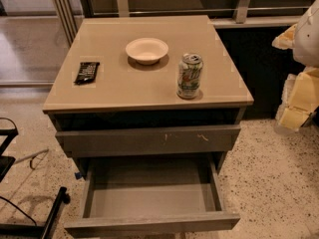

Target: Place 7up can into middle drawer

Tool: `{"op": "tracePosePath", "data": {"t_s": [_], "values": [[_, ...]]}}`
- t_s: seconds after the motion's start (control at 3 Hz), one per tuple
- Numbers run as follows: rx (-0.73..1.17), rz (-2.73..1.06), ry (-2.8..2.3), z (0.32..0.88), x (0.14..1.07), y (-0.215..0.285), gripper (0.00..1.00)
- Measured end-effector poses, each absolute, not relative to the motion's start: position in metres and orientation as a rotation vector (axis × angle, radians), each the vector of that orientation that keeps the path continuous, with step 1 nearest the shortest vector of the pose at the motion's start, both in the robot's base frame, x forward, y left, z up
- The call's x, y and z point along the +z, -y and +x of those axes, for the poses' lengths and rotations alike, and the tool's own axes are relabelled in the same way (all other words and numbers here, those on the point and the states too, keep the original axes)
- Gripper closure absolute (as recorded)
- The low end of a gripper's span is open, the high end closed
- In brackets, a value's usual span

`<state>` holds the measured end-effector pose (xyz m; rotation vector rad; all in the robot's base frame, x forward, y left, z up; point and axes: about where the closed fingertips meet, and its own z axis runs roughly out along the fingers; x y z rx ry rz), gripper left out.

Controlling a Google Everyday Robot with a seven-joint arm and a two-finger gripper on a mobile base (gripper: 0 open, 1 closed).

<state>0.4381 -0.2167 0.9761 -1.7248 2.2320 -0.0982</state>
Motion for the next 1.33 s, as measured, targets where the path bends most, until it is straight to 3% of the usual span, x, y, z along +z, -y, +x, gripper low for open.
{"op": "tracePosePath", "data": {"t_s": [0.67, 1.33], "values": [[-0.082, -1.69, -2.211, 0.465, 0.979, 0.218, 0.0], [0.089, -1.682, -2.138, 0.543, 0.976, 0.194, 0.0]]}}
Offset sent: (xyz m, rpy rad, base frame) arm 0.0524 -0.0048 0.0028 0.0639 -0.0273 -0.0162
